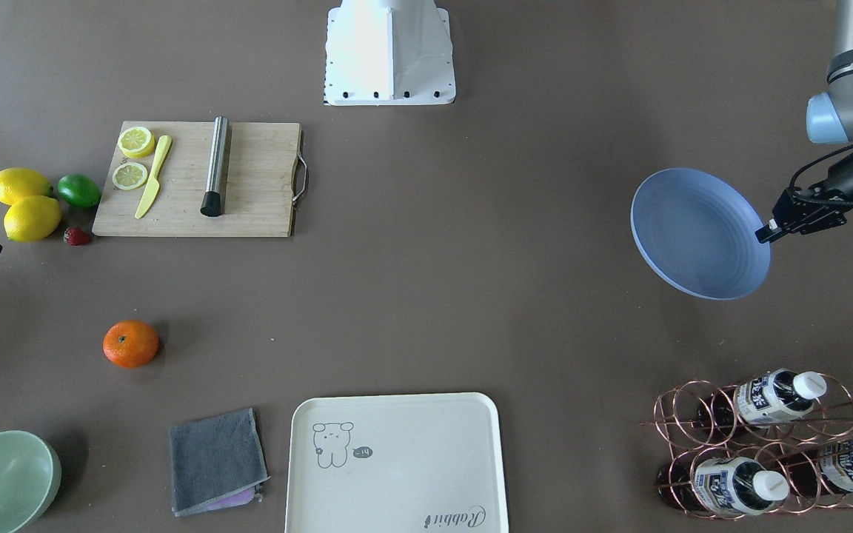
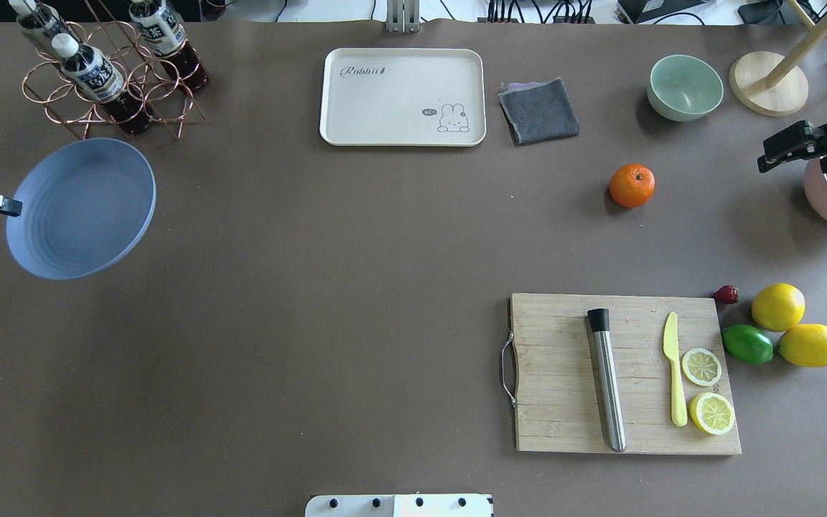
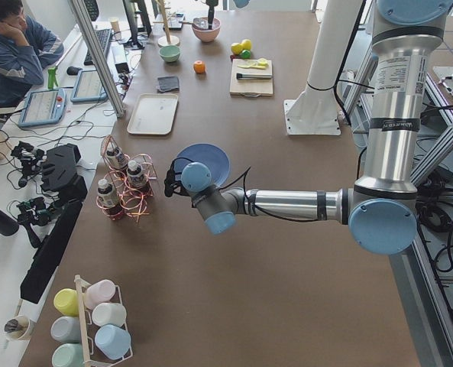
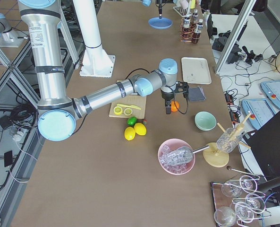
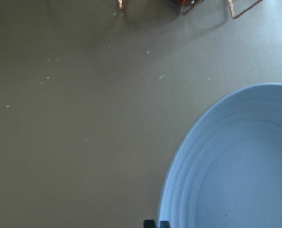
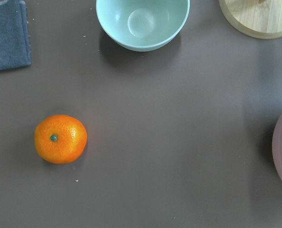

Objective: Pick orange to plate
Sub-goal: 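Grip the blue plate rim with the left gripper and carry it to table center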

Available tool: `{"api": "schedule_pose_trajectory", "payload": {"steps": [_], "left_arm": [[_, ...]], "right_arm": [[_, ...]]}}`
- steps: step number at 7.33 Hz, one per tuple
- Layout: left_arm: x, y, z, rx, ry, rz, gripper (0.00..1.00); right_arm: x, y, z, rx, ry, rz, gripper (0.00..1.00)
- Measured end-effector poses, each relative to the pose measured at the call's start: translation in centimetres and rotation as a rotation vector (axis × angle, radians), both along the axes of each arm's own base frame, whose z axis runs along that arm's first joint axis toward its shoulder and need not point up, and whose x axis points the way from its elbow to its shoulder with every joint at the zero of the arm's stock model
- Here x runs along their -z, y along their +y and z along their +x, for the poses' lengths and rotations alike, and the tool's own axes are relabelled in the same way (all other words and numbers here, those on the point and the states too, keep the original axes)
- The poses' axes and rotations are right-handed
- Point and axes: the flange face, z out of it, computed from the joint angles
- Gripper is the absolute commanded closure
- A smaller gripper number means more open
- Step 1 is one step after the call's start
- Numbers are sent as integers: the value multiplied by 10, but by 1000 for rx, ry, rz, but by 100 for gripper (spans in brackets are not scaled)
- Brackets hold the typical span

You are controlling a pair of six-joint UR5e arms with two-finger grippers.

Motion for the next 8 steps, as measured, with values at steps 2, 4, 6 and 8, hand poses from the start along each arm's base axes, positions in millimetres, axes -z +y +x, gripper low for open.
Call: {"api": "schedule_pose_trajectory", "payload": {"steps": [2, 4, 6, 8], "left_arm": [[81, 5, 94, 30, 37, -44, 100], [148, 5, 193, 49, 10, -68, 100], [210, 21, 287, 50, -51, -58, 100], [239, 33, 341, 67, -88, -63, 100]], "right_arm": [[1, 0, -1, 0, -1, -1, 0], [1, -1, -1, 0, -1, 0, 0], [1, -2, -1, 0, 0, 0, 0], [-1, -3, -3, 1, 1, -3, 0]]}}
